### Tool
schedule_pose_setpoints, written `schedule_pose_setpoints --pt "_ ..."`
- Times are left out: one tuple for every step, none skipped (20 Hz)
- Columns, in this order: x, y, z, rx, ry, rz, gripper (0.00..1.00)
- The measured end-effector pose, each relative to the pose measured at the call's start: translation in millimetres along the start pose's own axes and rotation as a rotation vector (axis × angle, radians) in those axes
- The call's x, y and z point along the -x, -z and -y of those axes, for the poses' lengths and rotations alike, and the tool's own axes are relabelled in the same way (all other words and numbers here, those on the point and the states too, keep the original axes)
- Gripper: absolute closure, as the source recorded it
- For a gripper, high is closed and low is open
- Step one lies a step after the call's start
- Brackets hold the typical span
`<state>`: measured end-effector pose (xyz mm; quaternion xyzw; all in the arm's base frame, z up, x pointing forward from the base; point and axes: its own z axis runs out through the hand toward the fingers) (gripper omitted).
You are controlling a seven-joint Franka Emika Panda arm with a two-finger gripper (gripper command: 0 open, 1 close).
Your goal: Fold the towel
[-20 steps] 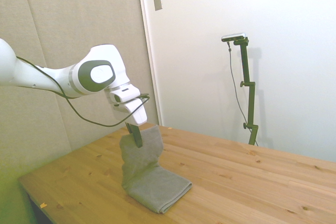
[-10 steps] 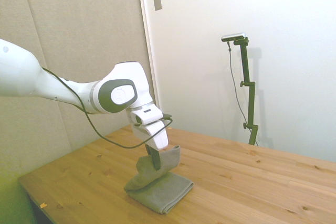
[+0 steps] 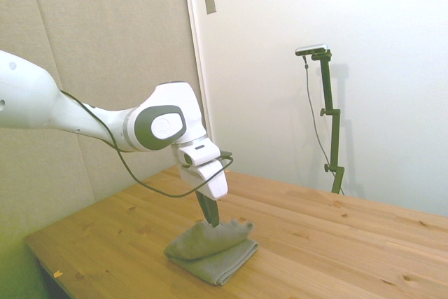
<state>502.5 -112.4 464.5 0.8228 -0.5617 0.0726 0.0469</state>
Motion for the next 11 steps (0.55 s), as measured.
schedule_pose_setpoints --pt "1 7 -2 -0.007 0.001 -0.004 0.00" --pt "5 16 -5 -0.013 0.009 -0.006 0.00" --pt "10 24 -10 -0.013 0.026 -0.002 0.00" --pt "19 30 -16 -0.012 0.048 0.010 0.00" --pt "32 34 -22 -0.011 0.076 0.031 0.00" --pt "47 35 -29 -0.011 0.111 0.059 0.00" --pt "64 33 -35 -0.008 0.141 0.081 0.00" --pt "84 29 -42 -0.005 0.168 0.096 0.00" --pt "105 23 -49 0.001 0.198 0.107 0.00" --pt "128 18 -57 0.008 0.229 0.112 0.00" --pt "150 13 -67 0.016 0.263 0.110 0.00"
